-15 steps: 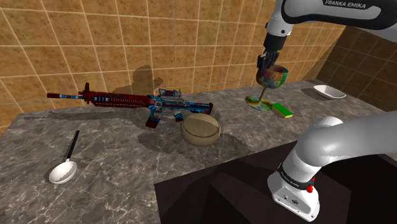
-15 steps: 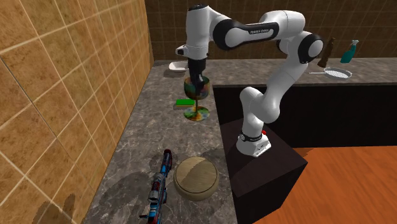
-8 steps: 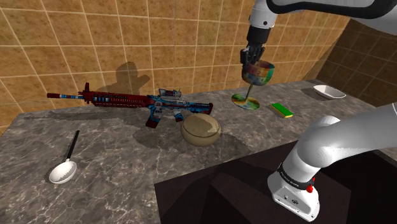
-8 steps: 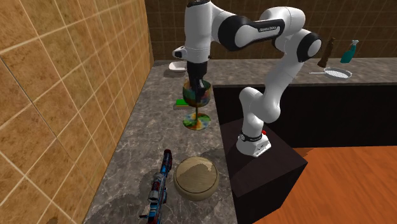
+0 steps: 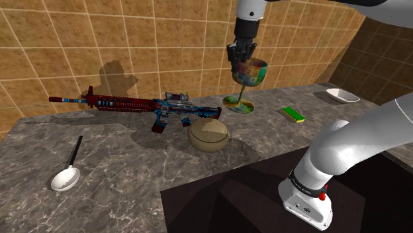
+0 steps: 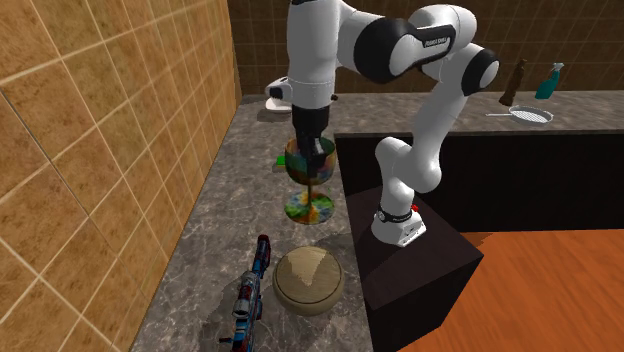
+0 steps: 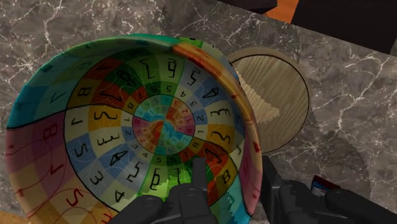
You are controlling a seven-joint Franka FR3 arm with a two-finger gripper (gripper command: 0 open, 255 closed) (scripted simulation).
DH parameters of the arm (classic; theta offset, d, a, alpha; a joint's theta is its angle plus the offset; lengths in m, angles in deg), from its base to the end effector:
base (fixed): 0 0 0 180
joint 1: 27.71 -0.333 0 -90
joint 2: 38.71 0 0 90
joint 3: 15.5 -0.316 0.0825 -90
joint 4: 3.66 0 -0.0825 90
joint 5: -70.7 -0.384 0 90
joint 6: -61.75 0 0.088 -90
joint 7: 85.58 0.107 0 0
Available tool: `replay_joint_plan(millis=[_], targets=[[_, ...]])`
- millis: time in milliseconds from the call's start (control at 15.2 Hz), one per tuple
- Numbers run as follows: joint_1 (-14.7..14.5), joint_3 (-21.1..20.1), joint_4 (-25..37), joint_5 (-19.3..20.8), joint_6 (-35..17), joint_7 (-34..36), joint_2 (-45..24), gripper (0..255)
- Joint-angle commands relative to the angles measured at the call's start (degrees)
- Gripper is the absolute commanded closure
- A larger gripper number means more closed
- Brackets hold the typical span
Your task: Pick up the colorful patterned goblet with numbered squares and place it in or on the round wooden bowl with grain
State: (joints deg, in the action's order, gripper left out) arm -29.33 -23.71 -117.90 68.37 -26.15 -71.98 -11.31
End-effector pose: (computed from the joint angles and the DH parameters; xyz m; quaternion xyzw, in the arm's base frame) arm 0.3893 0.0866 0.6472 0.9991 -0.0397 0.0094 0.0109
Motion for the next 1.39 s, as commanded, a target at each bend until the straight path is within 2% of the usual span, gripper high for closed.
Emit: replay_joint_plan(millis=[0,528,1320], targets=[[-0.54,-2.12,3.52,-0.46,0.23,2.77,-3.22,255],[-2.88,-9.76,20.35,0.67,3.41,13.37,-16.98,255],[-3.08,-9.56,8.05,-0.13,-6.2,12.88,-14.19,255]])
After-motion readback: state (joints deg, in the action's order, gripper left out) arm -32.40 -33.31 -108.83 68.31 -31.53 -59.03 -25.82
